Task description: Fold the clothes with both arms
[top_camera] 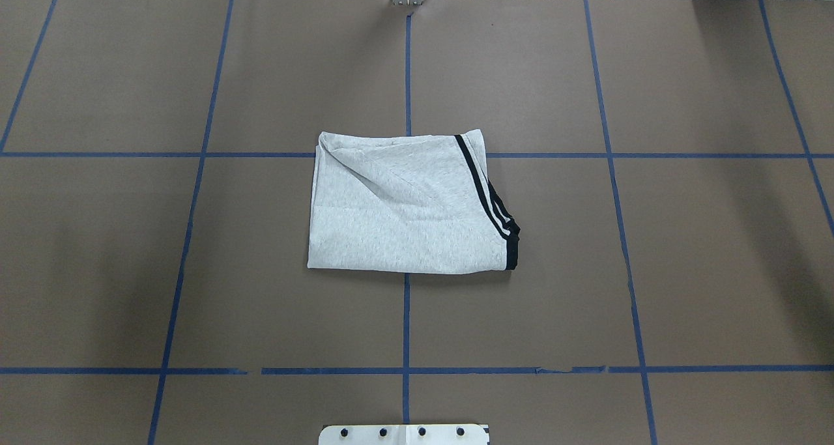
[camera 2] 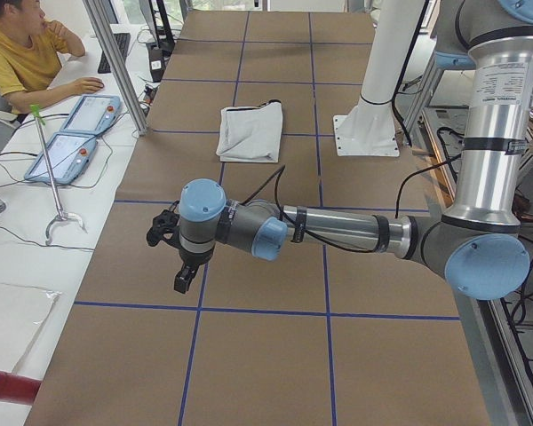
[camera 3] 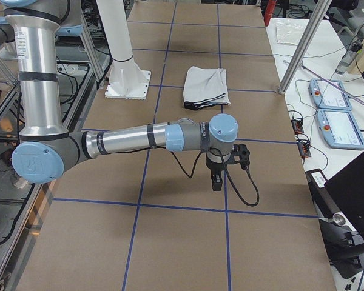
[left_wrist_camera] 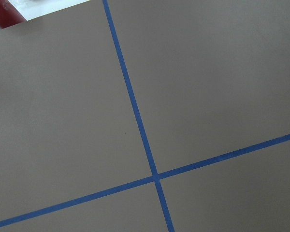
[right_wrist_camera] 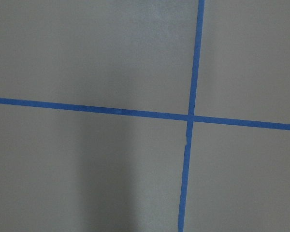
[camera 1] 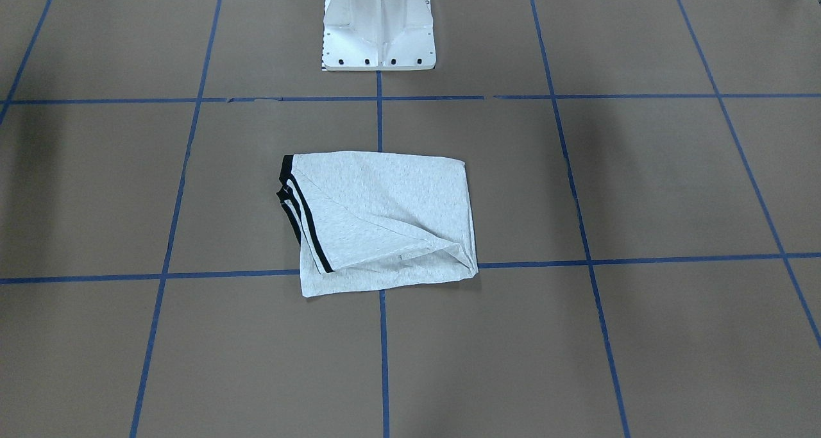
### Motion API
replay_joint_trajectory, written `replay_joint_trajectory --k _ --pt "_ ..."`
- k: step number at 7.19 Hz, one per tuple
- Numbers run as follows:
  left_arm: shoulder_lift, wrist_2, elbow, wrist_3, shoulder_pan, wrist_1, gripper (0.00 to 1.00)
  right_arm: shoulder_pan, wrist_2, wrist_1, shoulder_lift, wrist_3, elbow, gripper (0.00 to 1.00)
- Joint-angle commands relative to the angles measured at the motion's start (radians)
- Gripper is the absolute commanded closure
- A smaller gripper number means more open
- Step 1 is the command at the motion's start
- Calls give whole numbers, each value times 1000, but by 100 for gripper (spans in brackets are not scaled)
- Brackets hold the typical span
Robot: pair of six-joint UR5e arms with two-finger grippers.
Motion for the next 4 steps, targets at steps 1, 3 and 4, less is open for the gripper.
replay_joint_trajectory --k 1,3,4 --pt "1 -6 -3 -1 1 -3 0 -2 7 -2 -10 2 6 0" --pt "-5 -6 -6 0 4 -6 0 -2 16 4 -12 14 9 0" --pt "-4 -6 -9 0 4 -7 0 -2 15 7 -12 14 11 0"
